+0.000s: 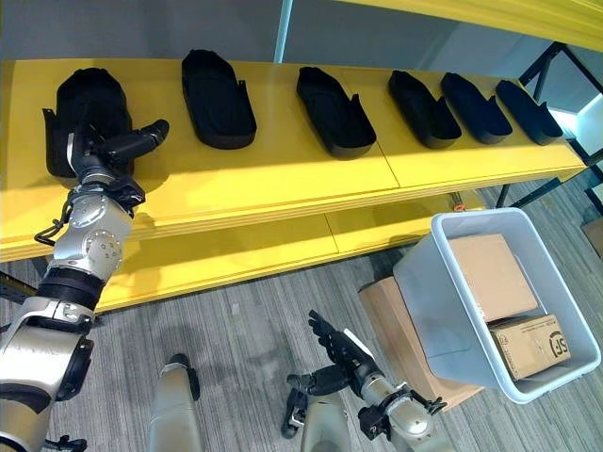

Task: Move parts from the plastic box to the shelf.

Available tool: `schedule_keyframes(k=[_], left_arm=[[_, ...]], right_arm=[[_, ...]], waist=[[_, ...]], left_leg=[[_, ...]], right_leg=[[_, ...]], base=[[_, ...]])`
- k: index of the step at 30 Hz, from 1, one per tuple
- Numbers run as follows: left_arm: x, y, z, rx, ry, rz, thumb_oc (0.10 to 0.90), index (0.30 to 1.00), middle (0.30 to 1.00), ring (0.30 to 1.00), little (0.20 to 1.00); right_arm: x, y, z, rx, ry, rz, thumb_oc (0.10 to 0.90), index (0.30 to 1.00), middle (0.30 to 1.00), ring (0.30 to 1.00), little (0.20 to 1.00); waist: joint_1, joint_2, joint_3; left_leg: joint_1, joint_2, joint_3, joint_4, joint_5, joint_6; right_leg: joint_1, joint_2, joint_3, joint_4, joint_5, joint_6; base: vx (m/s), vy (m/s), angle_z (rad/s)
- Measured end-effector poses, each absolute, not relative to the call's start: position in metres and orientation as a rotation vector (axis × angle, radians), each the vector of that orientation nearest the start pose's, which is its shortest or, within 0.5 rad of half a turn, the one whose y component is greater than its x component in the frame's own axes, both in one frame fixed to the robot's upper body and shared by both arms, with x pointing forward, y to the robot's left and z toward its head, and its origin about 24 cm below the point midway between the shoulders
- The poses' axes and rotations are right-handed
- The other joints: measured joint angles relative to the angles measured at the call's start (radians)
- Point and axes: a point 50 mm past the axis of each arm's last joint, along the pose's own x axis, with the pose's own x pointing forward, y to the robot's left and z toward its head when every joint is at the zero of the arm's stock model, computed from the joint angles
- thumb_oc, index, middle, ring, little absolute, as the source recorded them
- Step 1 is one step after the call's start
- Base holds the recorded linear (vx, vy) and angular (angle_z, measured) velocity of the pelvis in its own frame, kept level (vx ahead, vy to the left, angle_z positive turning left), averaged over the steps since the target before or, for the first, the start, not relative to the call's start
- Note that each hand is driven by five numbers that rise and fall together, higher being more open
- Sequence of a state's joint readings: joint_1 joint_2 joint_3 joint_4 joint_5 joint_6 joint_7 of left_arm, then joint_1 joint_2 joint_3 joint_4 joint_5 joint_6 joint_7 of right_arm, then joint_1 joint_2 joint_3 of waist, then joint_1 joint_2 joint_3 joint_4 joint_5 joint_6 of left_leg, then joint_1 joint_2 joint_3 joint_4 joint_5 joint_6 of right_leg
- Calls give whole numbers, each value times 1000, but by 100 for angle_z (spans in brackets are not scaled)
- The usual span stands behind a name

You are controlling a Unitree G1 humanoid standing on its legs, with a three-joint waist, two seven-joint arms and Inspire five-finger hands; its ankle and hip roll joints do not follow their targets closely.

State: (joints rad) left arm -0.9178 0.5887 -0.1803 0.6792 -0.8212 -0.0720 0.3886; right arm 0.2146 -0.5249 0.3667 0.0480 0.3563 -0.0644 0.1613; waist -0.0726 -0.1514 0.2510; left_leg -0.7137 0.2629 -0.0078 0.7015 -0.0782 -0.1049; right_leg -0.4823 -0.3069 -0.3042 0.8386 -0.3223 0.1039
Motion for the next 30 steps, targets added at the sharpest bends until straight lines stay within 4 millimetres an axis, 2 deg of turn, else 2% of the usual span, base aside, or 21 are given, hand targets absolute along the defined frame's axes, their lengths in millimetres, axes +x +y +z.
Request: schedule_keyframes(k=[3,8,17,24,30], left_arm=[[381,254,234,-223,-328,359,900,1000,1000,1000,1000],[375,256,244,-224,-385,356,900,1000,1000,1000,1000],[355,250,233,-193,-432,303,900,1000,1000,1000,1000],[320,261,210,-158,-466,294,900,1000,1000,1000,1000],[283,264,153,-91,-325,242,900,1000,1000,1000,1000]], right_arm=[[182,-178,-20,-101,351,426,900,1000,1000,1000,1000],[182,-179,-20,-101,351,425,900,1000,1000,1000,1000],[187,-182,-15,-109,329,411,900,1000,1000,1000,1000],[193,-185,-10,-113,302,397,900,1000,1000,1000,1000],[204,-195,2,-149,232,330,900,1000,1000,1000,1000]], waist=[[2,6,2],[25,24,9],[45,39,23],[52,50,52],[77,60,69]], left_leg=[[0,-2,0,-2,1,0],[0,-4,-1,-2,1,1],[-1,-7,-8,-2,2,1],[1,-21,-16,-7,8,2],[47,-24,-12,-25,9,3]], right_leg=[[0,-2,-1,2,-3,-1],[2,-4,-4,3,-4,0],[3,-7,-9,10,-12,-3],[8,-16,-16,19,-18,-3],[52,-20,-19,6,-21,-4]], base=[[-22,-3,2],[-11,-2,1],[-15,-1,1],[-15,4,4],[-3,5,2]])
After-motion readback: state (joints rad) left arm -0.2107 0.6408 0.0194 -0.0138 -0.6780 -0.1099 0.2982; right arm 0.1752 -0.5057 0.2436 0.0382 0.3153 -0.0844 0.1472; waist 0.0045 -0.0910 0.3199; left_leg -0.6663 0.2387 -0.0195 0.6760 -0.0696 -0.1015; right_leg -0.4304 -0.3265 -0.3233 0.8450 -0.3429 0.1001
